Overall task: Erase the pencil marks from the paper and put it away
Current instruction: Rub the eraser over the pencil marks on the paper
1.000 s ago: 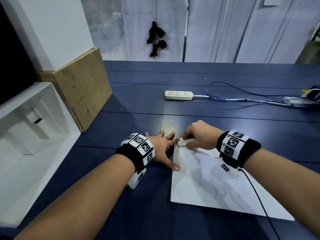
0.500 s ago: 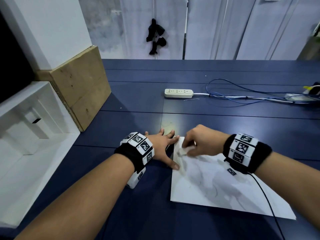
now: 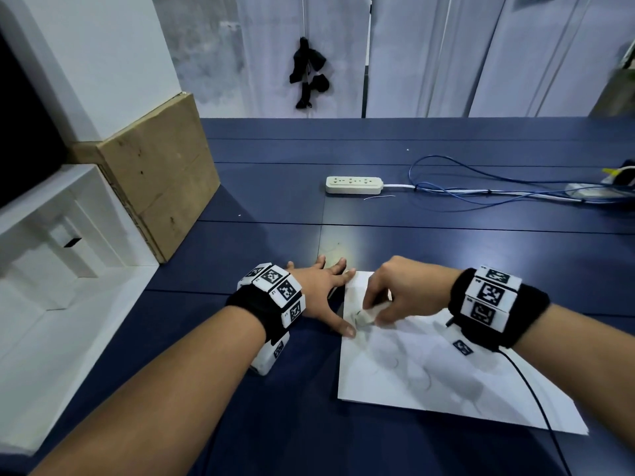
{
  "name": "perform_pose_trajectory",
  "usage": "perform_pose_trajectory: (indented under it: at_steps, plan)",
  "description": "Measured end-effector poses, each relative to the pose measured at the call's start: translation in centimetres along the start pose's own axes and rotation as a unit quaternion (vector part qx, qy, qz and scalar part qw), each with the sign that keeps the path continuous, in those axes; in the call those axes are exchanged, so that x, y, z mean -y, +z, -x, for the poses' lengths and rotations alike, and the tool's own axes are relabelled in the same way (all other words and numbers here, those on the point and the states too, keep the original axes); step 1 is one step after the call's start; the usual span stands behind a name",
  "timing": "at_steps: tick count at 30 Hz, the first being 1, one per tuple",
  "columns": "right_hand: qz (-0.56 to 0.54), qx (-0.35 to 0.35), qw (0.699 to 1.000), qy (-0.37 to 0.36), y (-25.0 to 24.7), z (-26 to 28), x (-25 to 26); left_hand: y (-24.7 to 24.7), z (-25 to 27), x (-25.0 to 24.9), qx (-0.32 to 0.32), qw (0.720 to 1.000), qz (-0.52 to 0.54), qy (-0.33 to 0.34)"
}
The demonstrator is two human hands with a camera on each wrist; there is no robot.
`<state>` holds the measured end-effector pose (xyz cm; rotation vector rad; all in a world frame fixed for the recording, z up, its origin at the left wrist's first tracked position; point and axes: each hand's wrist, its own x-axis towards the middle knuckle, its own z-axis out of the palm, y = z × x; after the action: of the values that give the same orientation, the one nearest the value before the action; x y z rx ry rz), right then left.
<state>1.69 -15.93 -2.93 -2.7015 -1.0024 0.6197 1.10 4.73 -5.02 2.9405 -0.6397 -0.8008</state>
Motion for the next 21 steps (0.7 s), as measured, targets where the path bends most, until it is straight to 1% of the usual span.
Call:
perform_pose_trajectory:
  at_steps: [1,5,7,8,9,11,12,13,14,16,18,20,21]
  plan:
    - [0.002,-0.001,1.000,0.006,-0.2,-0.2,0.0,0.0,0.0,0.0,-0.001,1.000,-0.001,0.001]
    - [0.045,-0.094,0.994,0.042,-1.5,-2.4,-1.3,-0.1,0.1,-0.1,-0.002,1.000,-0.005,-0.001]
    - [0.045,-0.116,0.991,0.042,-1.2,-2.3,-1.6,-0.1,0.0,-0.1,0.000,1.000,-0.008,-0.001]
    - [0.048,-0.109,0.992,0.031,-0.9,-1.8,-1.4,-0.1,0.0,0.0,0.001,1.000,-0.010,-0.002]
    - [0.048,-0.088,0.995,0.014,-0.6,-1.1,-1.1,0.0,-0.1,0.0,0.002,1.000,-0.011,-0.002]
    - [0.029,-0.024,0.999,-0.014,0.0,0.2,-0.1,0.0,0.0,0.0,0.003,1.000,-0.009,-0.004]
    - [0.020,-0.003,1.000,-0.016,0.1,0.4,0.1,0.0,0.0,0.0,0.004,1.000,-0.008,-0.005]
    - [0.020,-0.003,1.000,-0.013,0.0,0.3,0.2,0.0,0.0,-0.1,0.003,1.000,-0.007,-0.004]
    - [0.026,-0.020,0.999,-0.006,-0.2,-0.2,-0.1,0.0,0.0,-0.1,0.003,1.000,-0.008,-0.003]
    - [0.036,-0.073,0.996,0.021,-0.9,-1.5,-0.9,-0.1,0.1,-0.2,0.004,1.000,-0.010,-0.003]
    - [0.030,-0.110,0.992,0.049,-1.3,-2.0,-1.7,-0.2,0.1,-0.1,0.005,1.000,-0.009,-0.004]
    - [0.029,-0.110,0.992,0.050,-1.0,-1.7,-1.6,-0.1,0.0,-0.1,0.003,1.000,-0.009,-0.004]
    - [0.029,-0.090,0.995,0.037,-0.7,-1.1,-1.3,-0.1,-0.1,-0.1,0.002,1.000,-0.010,-0.003]
